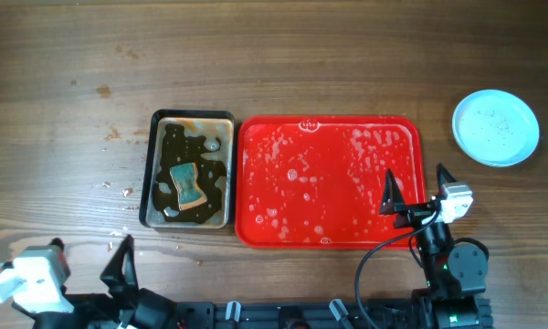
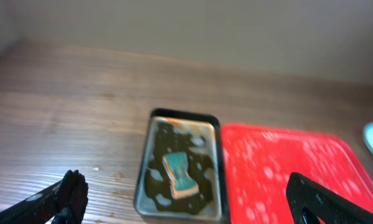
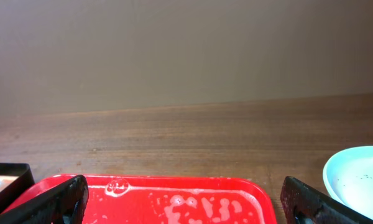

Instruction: Clean dirty plates on tray and stack at the side

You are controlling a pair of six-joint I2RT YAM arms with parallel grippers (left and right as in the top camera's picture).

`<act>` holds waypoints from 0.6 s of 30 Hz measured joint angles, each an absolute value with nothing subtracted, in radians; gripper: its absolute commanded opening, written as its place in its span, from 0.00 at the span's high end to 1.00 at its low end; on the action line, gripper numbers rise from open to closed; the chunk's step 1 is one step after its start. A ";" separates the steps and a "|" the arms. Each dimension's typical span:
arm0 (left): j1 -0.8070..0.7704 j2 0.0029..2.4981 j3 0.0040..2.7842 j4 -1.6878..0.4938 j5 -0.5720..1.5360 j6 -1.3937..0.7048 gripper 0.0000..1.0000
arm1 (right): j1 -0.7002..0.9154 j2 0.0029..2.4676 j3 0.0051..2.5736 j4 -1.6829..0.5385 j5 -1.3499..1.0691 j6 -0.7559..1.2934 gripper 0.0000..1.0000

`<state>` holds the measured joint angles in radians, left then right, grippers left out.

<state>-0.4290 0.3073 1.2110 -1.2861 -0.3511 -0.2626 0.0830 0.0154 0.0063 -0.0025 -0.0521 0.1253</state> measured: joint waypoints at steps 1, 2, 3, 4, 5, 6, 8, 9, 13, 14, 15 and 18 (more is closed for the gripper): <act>-0.393 0.307 1.211 -1.268 -0.354 -0.262 0.00 | 0.083 0.015 0.006 -0.002 -0.052 0.125 0.00; -0.351 0.307 1.211 -1.244 -0.358 -0.260 0.00 | 0.083 0.015 0.006 -0.002 -0.052 0.125 0.00; -0.310 0.307 1.211 -1.220 -0.360 -0.259 0.00 | 0.083 0.015 0.006 -0.002 -0.052 0.125 0.00; -0.224 0.307 1.211 -1.174 -0.368 -0.256 0.00 | 0.083 0.015 0.006 -0.002 -0.052 0.125 0.00; -0.173 0.307 1.210 -1.147 -0.366 -0.255 0.00 | 0.083 0.015 0.006 -0.002 -0.052 0.125 0.00; -0.134 0.307 1.210 -1.117 -0.367 -0.254 0.00 | 0.083 0.015 0.006 -0.002 -0.052 0.125 0.00; -0.033 0.307 1.211 -1.018 -0.350 -0.252 0.00 | 0.083 0.015 0.006 -0.002 -0.052 0.125 0.00; -0.004 0.307 1.211 -0.977 -0.340 -0.252 0.00 | 0.083 0.015 0.006 -0.002 -0.052 0.125 0.00; 0.048 0.307 1.192 -0.802 -0.297 -0.251 0.00 | 0.083 0.015 0.006 -0.002 -0.052 0.125 0.00; 0.048 0.307 1.178 -0.765 -0.282 -0.250 0.00 | 0.083 0.015 0.006 -0.002 -0.052 0.125 0.00; 0.048 0.304 1.147 -0.712 -0.263 -0.251 0.00 | 0.083 0.015 0.006 -0.002 -0.052 0.125 0.00; 0.048 0.269 0.999 -0.594 -0.193 -0.251 0.00 | 0.083 0.015 0.006 -0.002 -0.052 0.125 0.00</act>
<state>0.0483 0.2687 0.9993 -0.5941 -0.1928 -0.2512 0.0830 0.0154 0.0063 -0.0017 -0.0521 0.1253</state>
